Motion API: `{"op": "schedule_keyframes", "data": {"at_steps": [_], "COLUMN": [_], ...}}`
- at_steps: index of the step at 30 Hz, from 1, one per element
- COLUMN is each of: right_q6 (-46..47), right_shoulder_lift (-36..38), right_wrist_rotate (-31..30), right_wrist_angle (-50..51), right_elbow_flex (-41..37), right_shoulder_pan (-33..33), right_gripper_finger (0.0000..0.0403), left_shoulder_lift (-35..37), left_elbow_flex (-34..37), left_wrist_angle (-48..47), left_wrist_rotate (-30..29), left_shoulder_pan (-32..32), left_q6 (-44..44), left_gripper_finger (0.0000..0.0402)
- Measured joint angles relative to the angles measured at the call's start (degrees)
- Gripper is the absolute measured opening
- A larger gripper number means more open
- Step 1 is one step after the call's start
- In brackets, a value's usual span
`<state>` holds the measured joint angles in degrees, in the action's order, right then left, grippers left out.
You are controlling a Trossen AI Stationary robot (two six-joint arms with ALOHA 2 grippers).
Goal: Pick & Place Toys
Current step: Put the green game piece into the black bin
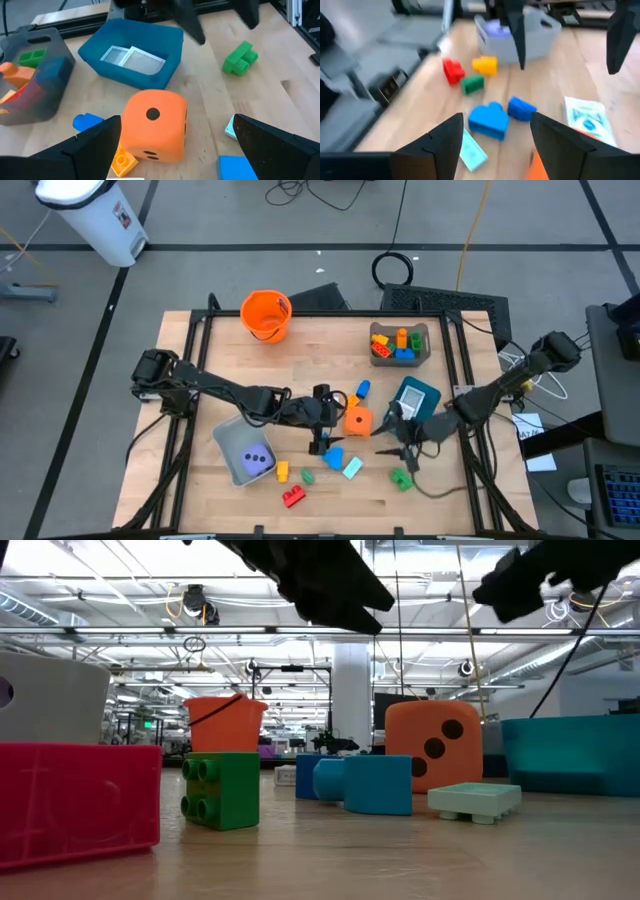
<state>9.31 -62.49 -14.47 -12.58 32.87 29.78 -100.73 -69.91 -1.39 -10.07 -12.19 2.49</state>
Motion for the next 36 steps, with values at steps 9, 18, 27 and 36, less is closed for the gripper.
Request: {"op": "schedule_keyframes", "data": {"at_steps": [9,18,27,36], "right_q6": [4.5,-0.3,-2.6,-4.0], "right_shoulder_lift": [-7.2,-10.5,-13.1,-13.2], "right_wrist_rotate": [-3.4,-3.5,-3.5,-3.4], "right_wrist_angle": [9.5,9.8,9.8,10.5], "right_elbow_flex": [9.0,8.9,8.8,8.8], "right_shoulder_pan": [6.9,5.4,1.5,0.1], "right_gripper_finger": [0.0213,0.0212,0.0212,0.0212], "left_shoulder_lift": [1.8,4.1,-0.7,-5.8], "left_elbow_flex": [0.0,0.0,0.0,0.0], "left_wrist_angle": [-14.0,-22.5,-21.8,-19.4], "left_wrist_rotate": [0.6,11.5,6.3,6.3], "left_shoulder_pan": [-0.4,-4.9,-12.5,-12.5], "left_q6": [-5.8,-12.5,-7.1,-6.7], "left_gripper_finger": [0.0392,0.0392,0.0392,0.0392]}}
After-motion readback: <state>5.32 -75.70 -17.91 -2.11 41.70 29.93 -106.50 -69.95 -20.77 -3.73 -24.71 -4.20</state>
